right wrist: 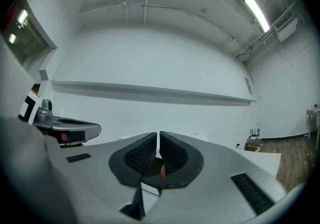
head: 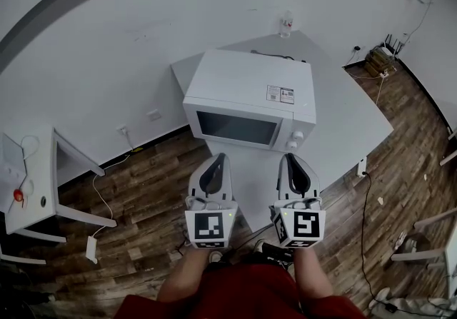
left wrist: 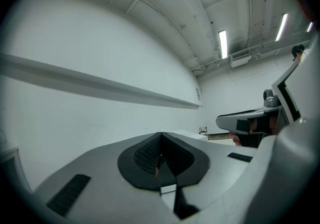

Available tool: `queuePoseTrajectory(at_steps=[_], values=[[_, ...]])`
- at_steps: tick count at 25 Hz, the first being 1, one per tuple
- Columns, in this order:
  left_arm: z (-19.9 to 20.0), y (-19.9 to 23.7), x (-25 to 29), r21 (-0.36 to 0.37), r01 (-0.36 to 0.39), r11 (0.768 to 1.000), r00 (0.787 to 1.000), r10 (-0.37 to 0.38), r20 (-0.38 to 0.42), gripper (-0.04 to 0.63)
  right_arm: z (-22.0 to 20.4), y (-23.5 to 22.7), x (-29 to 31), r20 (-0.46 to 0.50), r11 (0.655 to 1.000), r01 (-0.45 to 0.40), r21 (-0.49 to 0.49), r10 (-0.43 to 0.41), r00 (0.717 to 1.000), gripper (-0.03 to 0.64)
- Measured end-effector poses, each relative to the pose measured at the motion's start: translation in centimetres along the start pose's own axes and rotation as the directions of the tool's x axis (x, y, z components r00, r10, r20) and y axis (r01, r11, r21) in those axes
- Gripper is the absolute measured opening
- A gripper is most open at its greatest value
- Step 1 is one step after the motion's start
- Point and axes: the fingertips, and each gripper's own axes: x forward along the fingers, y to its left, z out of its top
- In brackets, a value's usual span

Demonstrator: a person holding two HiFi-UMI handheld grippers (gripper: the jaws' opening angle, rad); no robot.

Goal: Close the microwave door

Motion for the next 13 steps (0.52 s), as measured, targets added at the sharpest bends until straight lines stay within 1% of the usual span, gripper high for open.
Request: queuePoseTrajectory(at_steps=[13], values=[[0.42, -0.11, 0.51, 0.005, 0.001, 1.0, 1.0, -0.001, 0.005, 0.026, 0.01, -0.26, 0.4, -0.003, 1.0, -0.001, -0.009, 0.001, 1.0, 0.038]])
